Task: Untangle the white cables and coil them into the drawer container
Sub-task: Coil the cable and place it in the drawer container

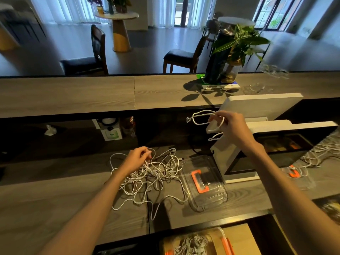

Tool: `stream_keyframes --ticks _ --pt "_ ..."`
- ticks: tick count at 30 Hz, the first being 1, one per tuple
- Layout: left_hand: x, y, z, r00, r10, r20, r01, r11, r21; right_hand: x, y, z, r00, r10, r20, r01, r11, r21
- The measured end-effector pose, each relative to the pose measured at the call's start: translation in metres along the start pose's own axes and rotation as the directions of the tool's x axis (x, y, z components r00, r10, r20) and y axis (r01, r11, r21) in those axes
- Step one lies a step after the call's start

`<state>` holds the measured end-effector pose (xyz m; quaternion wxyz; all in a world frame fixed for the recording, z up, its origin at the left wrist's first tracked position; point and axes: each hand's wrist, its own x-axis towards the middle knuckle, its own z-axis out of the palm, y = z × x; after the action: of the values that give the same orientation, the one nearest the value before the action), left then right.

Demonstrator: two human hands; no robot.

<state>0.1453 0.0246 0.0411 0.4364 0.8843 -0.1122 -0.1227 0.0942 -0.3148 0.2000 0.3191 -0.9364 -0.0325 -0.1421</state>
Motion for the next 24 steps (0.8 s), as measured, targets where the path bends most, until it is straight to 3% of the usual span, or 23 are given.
stream_keyframes --ticks 7,14,17,24 --pt "0.005 0.05 0.036 0.976 0.137 -0.167 -0.145 0.989 -0.037 -0.025 0.006 0.01 0.988 -0.032 0.149 0.022 0.997 0.071" --pt "-0.021 0.047 0.061 0.959 0.25 -0.132 -0.252 0.968 0.0 -0.06 0.004 0.004 0.937 -0.058 0.343 -0.041 0.961 0.274" --pt "-0.047 0.045 0.073 0.993 0.111 -0.035 -0.116 0.97 -0.213 -0.082 0.014 0.006 0.935 0.015 0.355 -0.121 0.953 0.279" --pt "-0.098 0.049 0.094 0.989 -0.103 -0.102 0.043 0.879 -0.475 -0.168 0.076 0.024 0.858 0.141 0.493 -0.237 0.962 0.138"
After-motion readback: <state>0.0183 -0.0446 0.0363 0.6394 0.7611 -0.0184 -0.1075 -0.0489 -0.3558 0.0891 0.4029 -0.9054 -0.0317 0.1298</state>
